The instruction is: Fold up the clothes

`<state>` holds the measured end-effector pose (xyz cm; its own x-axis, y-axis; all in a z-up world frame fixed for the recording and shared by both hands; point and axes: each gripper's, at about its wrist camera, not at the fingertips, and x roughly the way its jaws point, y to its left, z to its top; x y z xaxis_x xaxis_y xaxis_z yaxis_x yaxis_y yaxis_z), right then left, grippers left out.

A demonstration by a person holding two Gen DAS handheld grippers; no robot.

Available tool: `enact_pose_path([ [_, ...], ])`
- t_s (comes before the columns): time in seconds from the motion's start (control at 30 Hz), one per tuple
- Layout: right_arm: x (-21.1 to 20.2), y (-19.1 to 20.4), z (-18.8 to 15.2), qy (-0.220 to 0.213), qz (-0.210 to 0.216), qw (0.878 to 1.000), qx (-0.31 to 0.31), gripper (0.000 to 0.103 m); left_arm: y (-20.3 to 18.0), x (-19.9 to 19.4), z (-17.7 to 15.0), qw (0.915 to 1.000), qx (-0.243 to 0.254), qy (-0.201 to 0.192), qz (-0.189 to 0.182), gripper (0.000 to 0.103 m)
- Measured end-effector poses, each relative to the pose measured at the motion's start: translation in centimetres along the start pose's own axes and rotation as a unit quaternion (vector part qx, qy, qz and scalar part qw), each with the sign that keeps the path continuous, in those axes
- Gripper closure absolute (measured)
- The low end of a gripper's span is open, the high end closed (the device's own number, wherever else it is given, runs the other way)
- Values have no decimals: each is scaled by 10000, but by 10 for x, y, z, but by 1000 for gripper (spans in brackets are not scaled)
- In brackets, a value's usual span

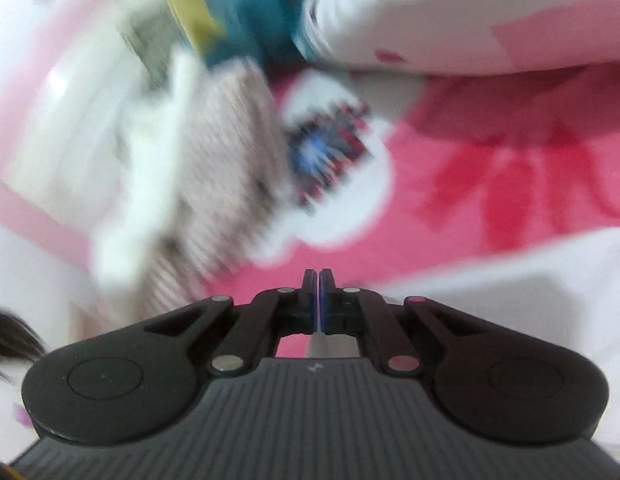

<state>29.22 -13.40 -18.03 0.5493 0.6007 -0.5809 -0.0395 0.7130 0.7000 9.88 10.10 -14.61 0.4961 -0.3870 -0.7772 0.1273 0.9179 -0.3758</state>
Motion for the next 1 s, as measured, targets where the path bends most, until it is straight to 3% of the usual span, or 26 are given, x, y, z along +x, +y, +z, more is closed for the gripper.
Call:
enact_pose_path([
  [0.13, 7, -1, 12, -222, -55, 9997, -74, 99, 20, -1, 1, 9977, -625, 140, -200, 89],
  [0.27, -52, 6, 25, -603, -323, 9971, -333, 98, 36, -8, 1, 9944, -1018, 182, -212, 71],
  [0.4, -141, 2, 19, -831, -1167, 9891, -328, 93, 41, -19, 4, 9955, -937, 109, 10, 64],
  [0.47, -185, -1, 13, -906, -1669, 9815, -253, 77, 41, -24, 7, 9962, -857, 40, 157, 60],
  [0.5, -206, -4, 8, -906, -1994, 9756, -149, 75, 41, -27, 9, 9964, -810, -9, 256, 60],
  [0.63, -266, -18, -19, -546, -3105, 9486, 279, 67, 32, -33, 20, 9963, -505, -206, 670, 59],
  [0.7, -282, -31, -36, -317, -3423, 9377, 507, 67, 21, -33, 25, 9961, -277, -261, 791, 59],
  [0.83, -288, -53, -69, 141, -3751, 9257, 465, 67, -11, -26, 32, 9945, 340, -304, 947, 59],
  [1.0, -258, -63, -90, 698, -3852, 9191, -446, 72, -30, -1, 32, 9902, 794, -181, 1137, 59],
])
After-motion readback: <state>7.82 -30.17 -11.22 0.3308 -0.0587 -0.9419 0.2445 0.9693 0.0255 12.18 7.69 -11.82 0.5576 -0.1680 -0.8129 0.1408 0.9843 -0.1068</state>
